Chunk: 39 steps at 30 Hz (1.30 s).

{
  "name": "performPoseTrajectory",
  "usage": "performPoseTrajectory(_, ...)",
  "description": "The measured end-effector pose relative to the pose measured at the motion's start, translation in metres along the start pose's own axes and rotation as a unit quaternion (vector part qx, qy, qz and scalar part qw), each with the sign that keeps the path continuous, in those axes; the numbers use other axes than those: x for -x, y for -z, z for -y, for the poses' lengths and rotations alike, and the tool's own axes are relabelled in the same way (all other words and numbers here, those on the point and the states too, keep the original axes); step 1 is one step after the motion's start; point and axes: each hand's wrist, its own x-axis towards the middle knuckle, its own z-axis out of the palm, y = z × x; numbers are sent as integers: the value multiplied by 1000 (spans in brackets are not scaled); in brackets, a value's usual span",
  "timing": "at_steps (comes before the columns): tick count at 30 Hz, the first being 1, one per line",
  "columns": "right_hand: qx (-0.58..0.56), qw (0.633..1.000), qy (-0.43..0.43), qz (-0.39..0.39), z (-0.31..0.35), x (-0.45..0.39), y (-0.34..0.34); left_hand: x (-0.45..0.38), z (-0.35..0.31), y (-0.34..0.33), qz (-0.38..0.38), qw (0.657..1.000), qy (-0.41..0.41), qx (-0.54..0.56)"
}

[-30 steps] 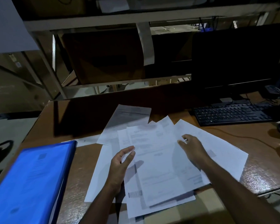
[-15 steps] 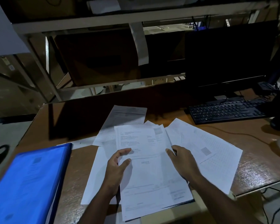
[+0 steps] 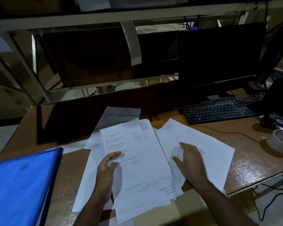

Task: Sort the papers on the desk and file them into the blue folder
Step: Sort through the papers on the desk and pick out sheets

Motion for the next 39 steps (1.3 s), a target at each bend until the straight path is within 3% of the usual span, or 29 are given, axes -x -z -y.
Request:
performPoseTrajectory(6,-123,988,-85,39,34,-7,0,-2,0,0,8,1000,3,-10)
performPoseTrajectory(10,-223,951,-196,81,47,-22,0,-1,-2,-1,19,1000,7,-11)
performPoseTrajectory(13,-240,947,-186,108,49,-27,-5,-1,0,1,26,1000,10,-11)
performPoseTrajectory(15,-283,937,-200,51,52,-27,1,0,-1,1,30,999,12,-11)
performPoseTrajectory(18,-343,900,-213,-162,57,-29,21,2,-5,1,31,999,21,-1)
performPoseTrajectory(20,-330,892,-135,-278,64,-27,36,4,-9,1,32,999,28,8)
performPoseTrajectory(22,-290,908,12,-301,73,-22,41,5,-13,0,32,999,35,16)
performPoseTrajectory(26,-124,917,330,-186,75,1,13,9,-21,-1,27,996,55,58)
performPoseTrajectory(28,-65,903,412,-106,64,15,-18,8,-21,-1,12,992,88,90)
performPoseTrajectory(33,-18,892,451,16,43,48,-57,12,-23,-1,12,993,91,77)
performPoseTrajectory(39,-95,903,416,45,48,56,-38,11,-21,-1,15,996,69,57)
